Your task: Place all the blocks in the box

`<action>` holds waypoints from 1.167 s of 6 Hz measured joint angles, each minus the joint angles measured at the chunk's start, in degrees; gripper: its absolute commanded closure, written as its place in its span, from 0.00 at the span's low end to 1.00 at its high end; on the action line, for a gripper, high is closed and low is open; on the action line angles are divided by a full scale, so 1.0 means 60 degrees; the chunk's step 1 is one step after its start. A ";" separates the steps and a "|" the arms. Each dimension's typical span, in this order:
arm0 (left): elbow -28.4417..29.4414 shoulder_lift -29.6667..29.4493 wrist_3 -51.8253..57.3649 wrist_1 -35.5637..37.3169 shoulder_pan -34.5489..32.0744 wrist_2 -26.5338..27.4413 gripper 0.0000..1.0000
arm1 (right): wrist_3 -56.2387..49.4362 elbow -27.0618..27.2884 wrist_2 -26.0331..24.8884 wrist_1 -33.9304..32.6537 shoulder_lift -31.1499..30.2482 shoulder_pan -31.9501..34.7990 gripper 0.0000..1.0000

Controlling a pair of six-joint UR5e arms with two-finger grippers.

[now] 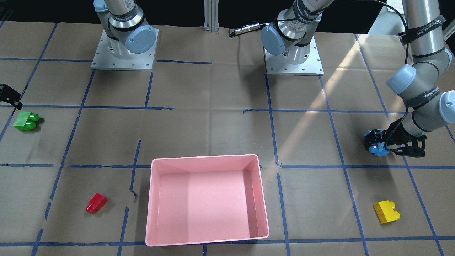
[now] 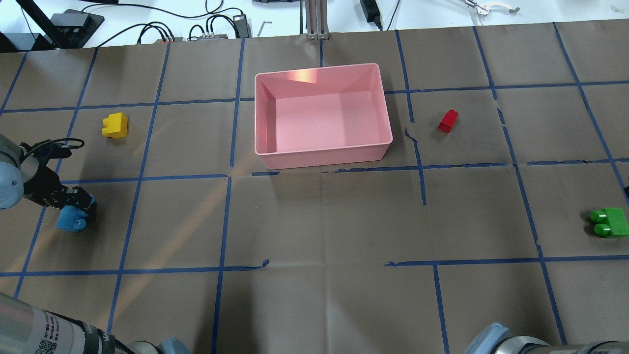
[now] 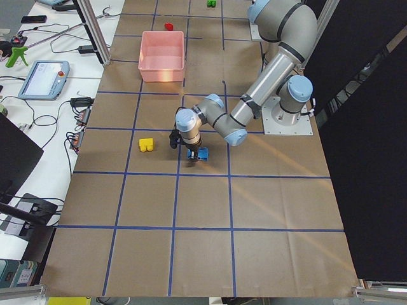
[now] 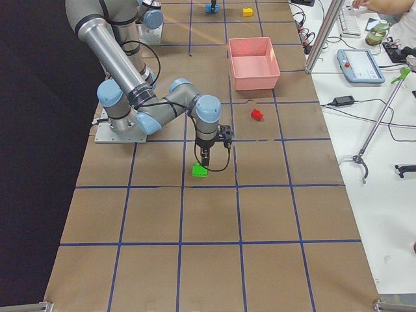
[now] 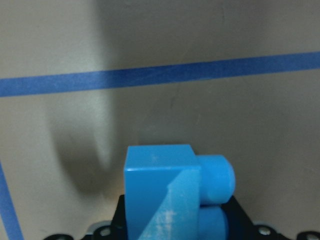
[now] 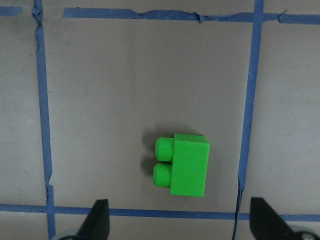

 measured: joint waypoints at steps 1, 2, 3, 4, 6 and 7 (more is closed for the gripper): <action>0.0296 0.0112 -0.0223 -0.0289 -0.0159 -0.0012 0.92 | -0.0007 0.0105 -0.0011 -0.0424 0.0557 -0.0001 0.01; 0.0951 0.0245 -0.0815 -0.1087 -0.0651 -0.0045 0.92 | -0.0006 0.0162 -0.0052 -0.0730 0.1037 -0.0001 0.01; 0.1945 0.0281 -0.1887 -0.2149 -0.1429 -0.0172 0.91 | -0.0004 0.0325 -0.0093 -0.1170 0.1375 -0.0001 0.01; 0.2903 0.0162 -0.2951 -0.2876 -0.2314 -0.0561 0.91 | -0.0004 0.0668 -0.0122 -0.1864 0.1631 -0.0001 0.01; 0.3889 -0.0183 -0.3863 -0.3131 -0.4368 -0.1098 0.91 | -0.0087 0.1120 -0.0401 -0.2670 0.1814 -0.0001 0.01; 0.4392 -0.0475 -0.4362 -0.3115 -0.5384 -0.1135 0.91 | -0.0214 0.1111 -0.0552 -0.2730 0.1808 -0.0004 0.01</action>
